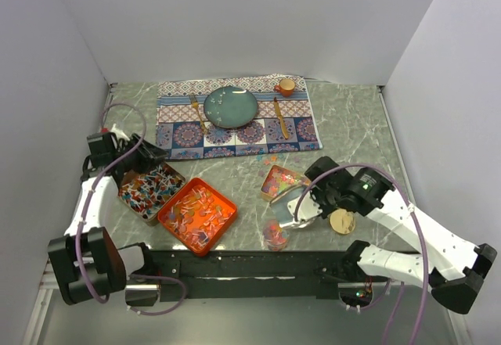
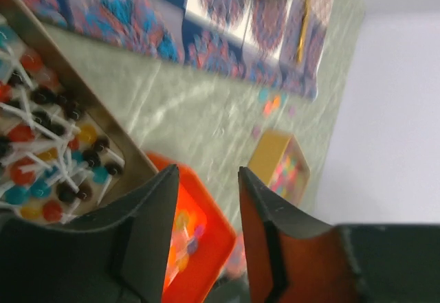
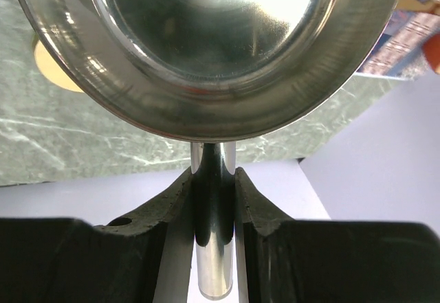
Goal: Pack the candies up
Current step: Place the fake candies in the packing bottle, then move the storage box to the center of the board, then adjust the spatula.
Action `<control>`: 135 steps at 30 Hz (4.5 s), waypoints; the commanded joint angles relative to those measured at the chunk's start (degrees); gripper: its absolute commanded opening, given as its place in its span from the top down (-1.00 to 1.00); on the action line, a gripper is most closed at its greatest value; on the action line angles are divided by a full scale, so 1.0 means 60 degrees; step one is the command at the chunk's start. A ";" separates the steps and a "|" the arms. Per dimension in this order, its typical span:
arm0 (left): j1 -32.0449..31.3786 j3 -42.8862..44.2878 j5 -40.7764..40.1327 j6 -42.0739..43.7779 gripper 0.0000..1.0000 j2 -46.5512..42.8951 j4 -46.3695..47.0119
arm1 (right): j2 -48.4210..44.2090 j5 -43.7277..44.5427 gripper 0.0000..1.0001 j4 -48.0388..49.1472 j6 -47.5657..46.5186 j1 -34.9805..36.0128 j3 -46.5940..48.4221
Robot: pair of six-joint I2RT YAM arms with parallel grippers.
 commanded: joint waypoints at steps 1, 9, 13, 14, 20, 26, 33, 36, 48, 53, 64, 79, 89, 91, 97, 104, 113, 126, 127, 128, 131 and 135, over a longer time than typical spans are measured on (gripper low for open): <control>-0.1272 0.1865 0.0953 0.3384 0.05 0.0893 -0.2184 | 0.0166 -0.0347 1.00 0.0325 0.0878 -0.0355 0.1243; -0.3488 0.4493 -0.2896 0.7553 -0.04 0.2990 -0.6247 | 0.1382 -0.1168 1.00 0.1819 0.3087 -0.1835 0.2810; -0.4337 0.3980 -0.4228 0.8392 -0.06 0.3035 -0.6497 | 0.1647 -0.1650 1.00 0.2434 0.4144 -0.2625 0.3514; -0.4353 0.3718 -0.4420 0.8392 -0.06 0.2962 -0.6424 | 0.1619 -0.1739 1.00 0.2464 0.4422 -0.2757 0.3559; -0.4660 0.3365 -0.4495 0.8540 -0.08 0.3166 -0.6424 | 0.1121 -0.2033 1.00 0.2845 0.4688 -0.3680 0.2887; -0.5320 0.3041 -0.5593 0.7983 -0.08 0.3780 -0.5779 | 0.1178 -0.2238 1.00 0.3080 0.5010 -0.4135 0.2826; -0.5569 0.3641 -0.5068 0.6973 0.50 0.4616 -0.5823 | 0.0960 -0.2048 1.00 0.3212 0.4982 -0.4326 0.2638; -0.5657 0.3817 -0.4803 0.6196 0.82 0.4936 -0.5574 | 0.0769 -0.1975 1.00 0.3197 0.4966 -0.4428 0.2461; -0.6682 0.7095 -0.4202 0.5155 0.98 0.7618 -0.5940 | 0.0022 -0.1682 1.00 0.3036 0.5406 -0.4560 0.1758; -0.7239 0.7977 -0.3661 0.4658 0.98 0.8598 -0.6087 | 0.0109 -0.1550 1.00 0.3051 0.5421 -0.4604 0.1831; -0.8220 0.8636 -0.3001 0.2095 0.98 0.9508 -0.5370 | 0.0080 -0.1388 1.00 0.2846 0.5348 -0.5160 0.1714; -0.8616 0.9941 -0.1010 0.1038 0.50 1.0403 -0.4373 | 0.0460 -0.2236 1.00 0.2554 0.4499 -0.5542 0.1610; -0.6816 0.9341 0.1112 0.1961 -0.30 0.7504 -0.3978 | 0.2290 -0.3788 1.00 0.1220 0.3063 -0.5513 0.3544; -0.6333 0.9049 0.1946 0.2136 -0.31 0.6934 -0.3729 | 0.2554 -0.3937 1.00 0.1147 0.3004 -0.5324 0.3734; -0.5892 0.8302 0.3151 0.3060 -0.33 0.5893 -0.2295 | 0.3829 -0.3879 1.00 0.1116 0.3325 -0.4459 0.4583; -0.5877 0.8929 0.1836 0.3104 -0.35 0.6476 -0.2336 | 0.5292 -0.4113 1.00 0.1308 0.3823 -0.3550 0.6252; -0.5833 0.8828 0.2636 0.2330 0.27 0.6989 -0.0947 | 0.5415 -0.5851 1.00 0.1307 0.3663 -0.3374 0.7457; -0.5042 0.5461 0.7532 -0.7919 0.98 0.7794 1.3360 | 0.4342 -0.7101 0.75 0.2684 0.5258 -0.3652 0.5361; -0.5028 0.5371 0.7503 -0.8477 0.98 0.7824 1.3860 | 0.4401 -0.7102 0.69 0.2742 0.5448 -0.3667 0.5332; -0.5027 0.5312 0.7459 -0.8599 0.98 0.7824 1.3821 | 0.4430 -0.7073 0.51 0.2830 0.5580 -0.3667 0.5230; -0.5027 0.5122 0.7385 -0.8496 0.98 0.7663 1.3687 | 0.4504 -0.6956 0.31 0.3065 0.5860 -0.3696 0.5127; -0.5027 0.5136 0.7444 -0.8761 0.98 0.7722 1.3953 | 0.4650 -0.6970 0.28 0.3211 0.5962 -0.3754 0.5083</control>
